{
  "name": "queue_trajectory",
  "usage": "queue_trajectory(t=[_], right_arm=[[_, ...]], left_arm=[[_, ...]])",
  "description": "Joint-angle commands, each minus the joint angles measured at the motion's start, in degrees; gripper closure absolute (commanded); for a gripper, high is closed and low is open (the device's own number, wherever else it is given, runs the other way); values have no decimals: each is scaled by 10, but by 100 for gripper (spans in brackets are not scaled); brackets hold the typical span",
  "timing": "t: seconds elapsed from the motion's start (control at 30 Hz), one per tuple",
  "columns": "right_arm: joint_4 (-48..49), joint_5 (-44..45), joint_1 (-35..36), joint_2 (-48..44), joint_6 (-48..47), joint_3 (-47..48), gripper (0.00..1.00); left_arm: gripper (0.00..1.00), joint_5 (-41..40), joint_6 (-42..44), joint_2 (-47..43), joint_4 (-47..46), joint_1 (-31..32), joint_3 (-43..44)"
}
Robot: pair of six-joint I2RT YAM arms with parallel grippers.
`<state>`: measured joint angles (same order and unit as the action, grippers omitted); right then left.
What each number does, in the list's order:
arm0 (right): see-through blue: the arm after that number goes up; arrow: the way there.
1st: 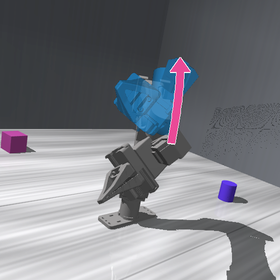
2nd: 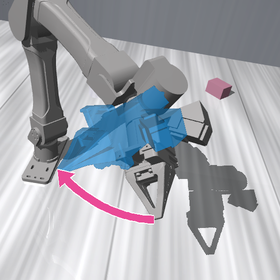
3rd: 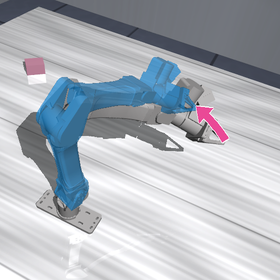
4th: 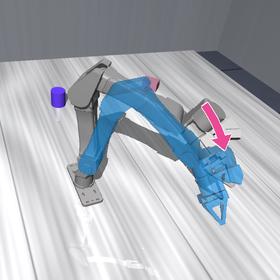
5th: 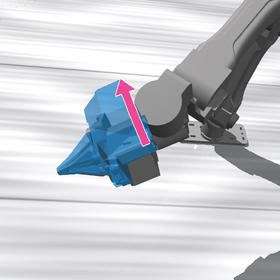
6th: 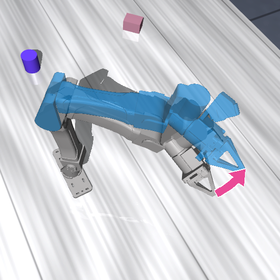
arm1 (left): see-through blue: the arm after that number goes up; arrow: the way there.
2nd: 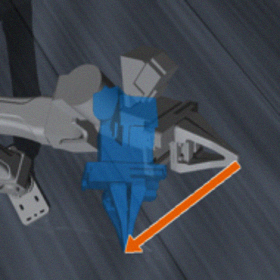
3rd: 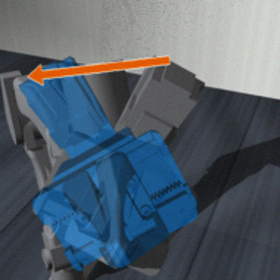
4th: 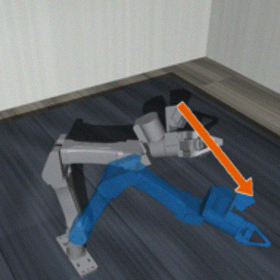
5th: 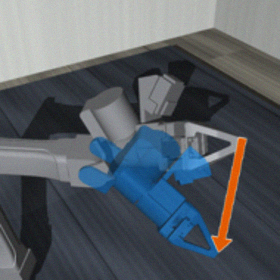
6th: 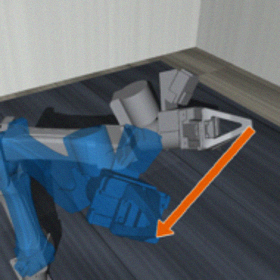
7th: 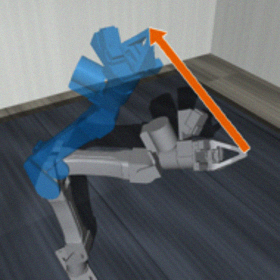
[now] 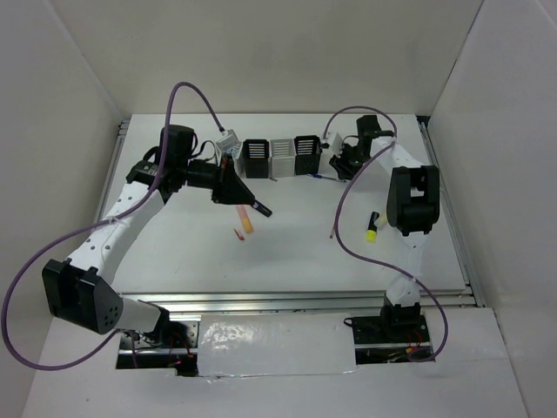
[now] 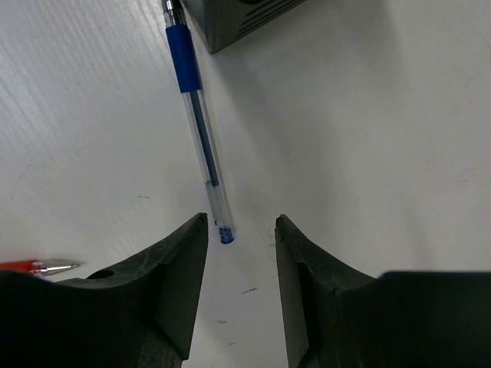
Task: Sort the stationery into containers
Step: Pick up the pen from the center of the board.
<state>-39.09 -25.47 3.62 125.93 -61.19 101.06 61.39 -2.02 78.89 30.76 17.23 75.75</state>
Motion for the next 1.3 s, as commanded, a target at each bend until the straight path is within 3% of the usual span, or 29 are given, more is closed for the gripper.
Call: queue_trajectory(t=[0.0, 0.87, 1.07, 1.27], right_arm=[[-28, -9, 2, 11, -14, 25, 52], [-67, 2, 2, 44, -43, 42, 56], [-75, 3, 2, 27, -60, 15, 75], [-71, 0, 3, -31, -71, -49, 88]], left_arm=[[100, 15, -10, 5, -24, 3, 12], [100, 7, -19, 13, -22, 10, 20], [100, 2, -11, 10, -14, 10, 19], [100, 2, -20, 2, -25, 9, 11]])
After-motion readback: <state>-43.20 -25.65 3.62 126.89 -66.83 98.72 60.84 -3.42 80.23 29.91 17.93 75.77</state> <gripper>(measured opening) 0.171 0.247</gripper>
